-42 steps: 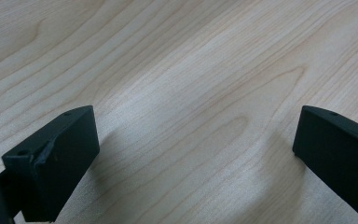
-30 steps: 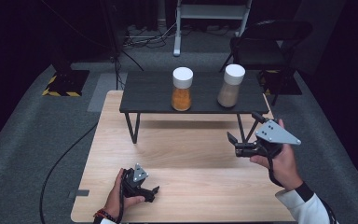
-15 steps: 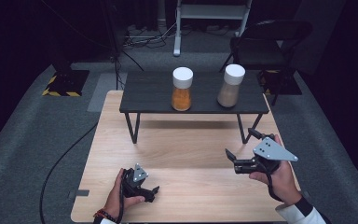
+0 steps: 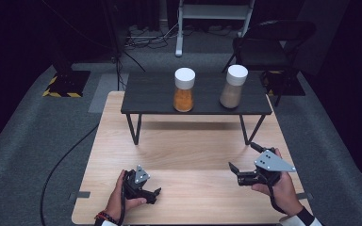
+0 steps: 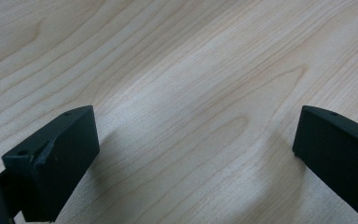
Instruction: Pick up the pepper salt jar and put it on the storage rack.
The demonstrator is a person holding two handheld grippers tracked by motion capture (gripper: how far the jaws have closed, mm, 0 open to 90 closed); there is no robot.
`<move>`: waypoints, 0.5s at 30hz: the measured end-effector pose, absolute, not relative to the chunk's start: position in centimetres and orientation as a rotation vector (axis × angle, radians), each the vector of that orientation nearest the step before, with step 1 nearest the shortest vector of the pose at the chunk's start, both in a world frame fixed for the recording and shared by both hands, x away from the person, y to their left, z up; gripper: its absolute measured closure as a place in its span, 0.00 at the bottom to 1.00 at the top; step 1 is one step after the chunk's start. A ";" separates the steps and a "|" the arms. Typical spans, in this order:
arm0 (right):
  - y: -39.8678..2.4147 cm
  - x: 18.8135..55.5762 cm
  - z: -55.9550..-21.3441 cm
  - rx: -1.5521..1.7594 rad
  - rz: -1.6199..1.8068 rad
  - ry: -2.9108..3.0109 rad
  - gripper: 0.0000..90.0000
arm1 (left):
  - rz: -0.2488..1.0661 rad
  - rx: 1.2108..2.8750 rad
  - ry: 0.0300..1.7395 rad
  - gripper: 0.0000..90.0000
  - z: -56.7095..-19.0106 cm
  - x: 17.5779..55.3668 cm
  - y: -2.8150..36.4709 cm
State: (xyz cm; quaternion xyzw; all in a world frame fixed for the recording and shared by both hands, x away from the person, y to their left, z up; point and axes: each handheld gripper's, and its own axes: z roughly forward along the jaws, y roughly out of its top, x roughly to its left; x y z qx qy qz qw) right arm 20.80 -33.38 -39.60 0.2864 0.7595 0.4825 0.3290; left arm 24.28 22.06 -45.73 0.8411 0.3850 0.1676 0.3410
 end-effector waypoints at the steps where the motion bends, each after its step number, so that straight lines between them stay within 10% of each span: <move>1: -33.4 20.8 -39.8 0.754 1.255 1.993 0.01 | 0.436 2.188 1.002 0.00 -45.7 24.3 22.1; 15: -33.5 20.9 -42.1 0.800 1.184 2.071 0.01 | 0.436 2.188 1.001 0.00 -45.7 24.3 22.1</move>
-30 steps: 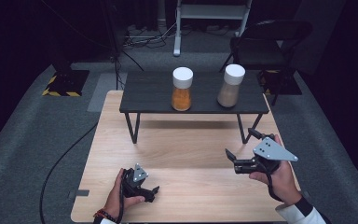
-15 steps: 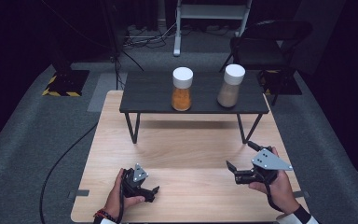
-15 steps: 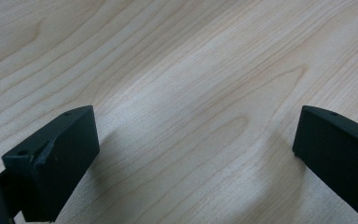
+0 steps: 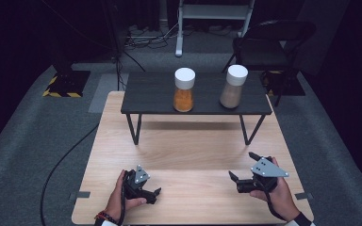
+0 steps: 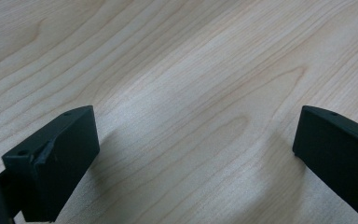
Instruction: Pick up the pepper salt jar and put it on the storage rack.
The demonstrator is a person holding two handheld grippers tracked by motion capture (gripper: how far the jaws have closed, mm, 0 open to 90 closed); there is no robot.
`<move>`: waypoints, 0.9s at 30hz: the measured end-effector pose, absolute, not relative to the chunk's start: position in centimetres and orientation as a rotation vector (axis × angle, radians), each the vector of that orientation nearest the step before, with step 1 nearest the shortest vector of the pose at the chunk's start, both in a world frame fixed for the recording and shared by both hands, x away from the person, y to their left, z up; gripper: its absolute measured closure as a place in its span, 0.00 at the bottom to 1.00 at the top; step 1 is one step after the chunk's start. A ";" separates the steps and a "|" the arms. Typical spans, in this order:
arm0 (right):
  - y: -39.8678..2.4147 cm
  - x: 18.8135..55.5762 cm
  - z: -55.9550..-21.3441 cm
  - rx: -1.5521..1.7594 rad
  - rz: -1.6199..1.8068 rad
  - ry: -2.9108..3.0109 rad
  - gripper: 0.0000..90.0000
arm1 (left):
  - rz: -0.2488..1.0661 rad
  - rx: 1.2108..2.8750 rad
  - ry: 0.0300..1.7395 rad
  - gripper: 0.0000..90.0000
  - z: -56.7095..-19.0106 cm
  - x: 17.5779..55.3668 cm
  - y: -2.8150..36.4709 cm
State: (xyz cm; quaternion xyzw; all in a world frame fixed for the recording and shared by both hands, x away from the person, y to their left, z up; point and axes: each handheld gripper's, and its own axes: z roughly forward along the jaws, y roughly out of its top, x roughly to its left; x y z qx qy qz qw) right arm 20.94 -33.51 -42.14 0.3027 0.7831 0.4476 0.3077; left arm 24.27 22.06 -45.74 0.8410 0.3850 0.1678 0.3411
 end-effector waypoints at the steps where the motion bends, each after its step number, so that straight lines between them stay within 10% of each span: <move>1: -33.5 21.0 -42.2 0.806 1.180 2.078 0.01 | 0.437 2.188 1.001 0.00 -45.7 24.3 22.1; 27: -32.6 22.2 -45.4 0.844 0.987 2.231 0.01 | 0.436 2.188 1.002 0.00 -45.7 24.3 22.1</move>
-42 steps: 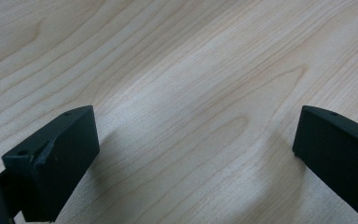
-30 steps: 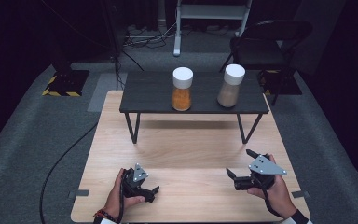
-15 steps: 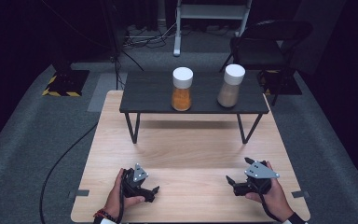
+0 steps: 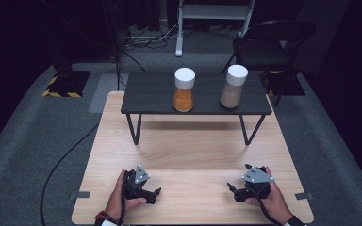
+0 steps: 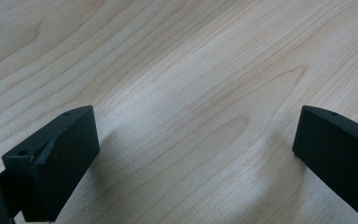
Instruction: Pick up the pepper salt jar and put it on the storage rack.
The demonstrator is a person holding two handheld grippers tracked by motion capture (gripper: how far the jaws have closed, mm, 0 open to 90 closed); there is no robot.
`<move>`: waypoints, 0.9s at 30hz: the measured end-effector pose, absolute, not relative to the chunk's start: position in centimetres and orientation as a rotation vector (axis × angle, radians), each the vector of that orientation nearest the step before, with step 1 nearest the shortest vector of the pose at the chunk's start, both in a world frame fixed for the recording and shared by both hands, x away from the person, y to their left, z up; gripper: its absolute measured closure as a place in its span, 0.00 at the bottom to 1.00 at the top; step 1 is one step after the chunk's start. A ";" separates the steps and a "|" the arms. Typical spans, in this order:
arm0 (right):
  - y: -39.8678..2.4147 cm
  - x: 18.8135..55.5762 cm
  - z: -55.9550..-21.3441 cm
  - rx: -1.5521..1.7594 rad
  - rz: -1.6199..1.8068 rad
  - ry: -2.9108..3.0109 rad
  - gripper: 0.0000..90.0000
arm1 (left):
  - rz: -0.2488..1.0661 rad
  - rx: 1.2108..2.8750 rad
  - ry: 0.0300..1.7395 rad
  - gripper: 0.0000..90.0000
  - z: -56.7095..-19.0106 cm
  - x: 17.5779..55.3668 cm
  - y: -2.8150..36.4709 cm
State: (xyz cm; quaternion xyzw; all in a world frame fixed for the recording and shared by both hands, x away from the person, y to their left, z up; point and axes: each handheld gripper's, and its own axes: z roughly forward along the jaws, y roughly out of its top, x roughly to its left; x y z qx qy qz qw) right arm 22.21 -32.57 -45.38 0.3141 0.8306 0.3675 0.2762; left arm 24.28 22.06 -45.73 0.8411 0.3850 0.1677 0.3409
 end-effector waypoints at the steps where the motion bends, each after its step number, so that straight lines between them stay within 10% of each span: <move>1: -32.5 22.3 -45.4 0.845 0.977 2.235 0.01 | 0.437 2.188 1.001 0.00 -45.7 24.3 22.1; 27: -33.0 23.8 -46.5 0.940 0.962 2.292 0.00 | 0.436 2.188 1.001 0.00 -45.7 24.3 22.1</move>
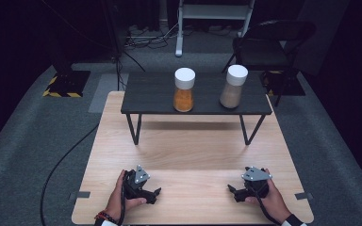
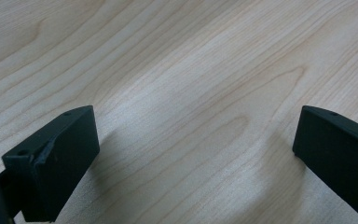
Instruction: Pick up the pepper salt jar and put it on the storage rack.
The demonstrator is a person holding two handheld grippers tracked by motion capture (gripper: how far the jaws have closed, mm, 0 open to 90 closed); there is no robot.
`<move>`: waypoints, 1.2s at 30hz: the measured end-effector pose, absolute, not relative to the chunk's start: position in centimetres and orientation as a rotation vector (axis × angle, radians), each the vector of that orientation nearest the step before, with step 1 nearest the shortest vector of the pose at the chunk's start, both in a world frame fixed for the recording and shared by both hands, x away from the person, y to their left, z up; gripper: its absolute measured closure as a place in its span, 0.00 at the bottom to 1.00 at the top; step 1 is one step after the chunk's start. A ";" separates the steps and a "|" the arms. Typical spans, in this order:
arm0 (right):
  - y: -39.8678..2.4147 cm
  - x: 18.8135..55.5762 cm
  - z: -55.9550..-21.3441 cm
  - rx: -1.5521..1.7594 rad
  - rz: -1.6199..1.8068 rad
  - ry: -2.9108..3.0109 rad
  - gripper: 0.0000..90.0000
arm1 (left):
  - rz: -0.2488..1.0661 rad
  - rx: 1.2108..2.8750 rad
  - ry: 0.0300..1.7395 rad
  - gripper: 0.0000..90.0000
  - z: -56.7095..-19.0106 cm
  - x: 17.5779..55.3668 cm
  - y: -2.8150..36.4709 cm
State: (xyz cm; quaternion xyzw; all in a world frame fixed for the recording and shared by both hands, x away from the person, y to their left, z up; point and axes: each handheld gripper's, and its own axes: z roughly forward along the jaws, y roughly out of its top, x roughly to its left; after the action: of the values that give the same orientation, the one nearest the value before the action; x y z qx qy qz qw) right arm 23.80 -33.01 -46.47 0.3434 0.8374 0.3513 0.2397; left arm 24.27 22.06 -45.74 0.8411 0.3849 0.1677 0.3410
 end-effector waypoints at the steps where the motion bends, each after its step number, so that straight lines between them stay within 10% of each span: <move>1: -33.0 23.8 -46.5 0.942 0.962 2.293 0.00 | 0.437 2.188 1.001 0.00 -45.7 24.3 22.1; 36: -34.1 25.6 -46.0 1.094 1.004 2.350 0.00 | 0.439 2.186 1.005 0.00 -45.8 24.2 22.0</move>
State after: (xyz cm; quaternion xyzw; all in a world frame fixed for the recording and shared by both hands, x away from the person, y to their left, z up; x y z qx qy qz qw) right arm 25.56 -34.10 -45.97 0.3870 0.8316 0.3552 0.1801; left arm 24.20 22.02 -45.75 0.8403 0.3862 0.1689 0.3410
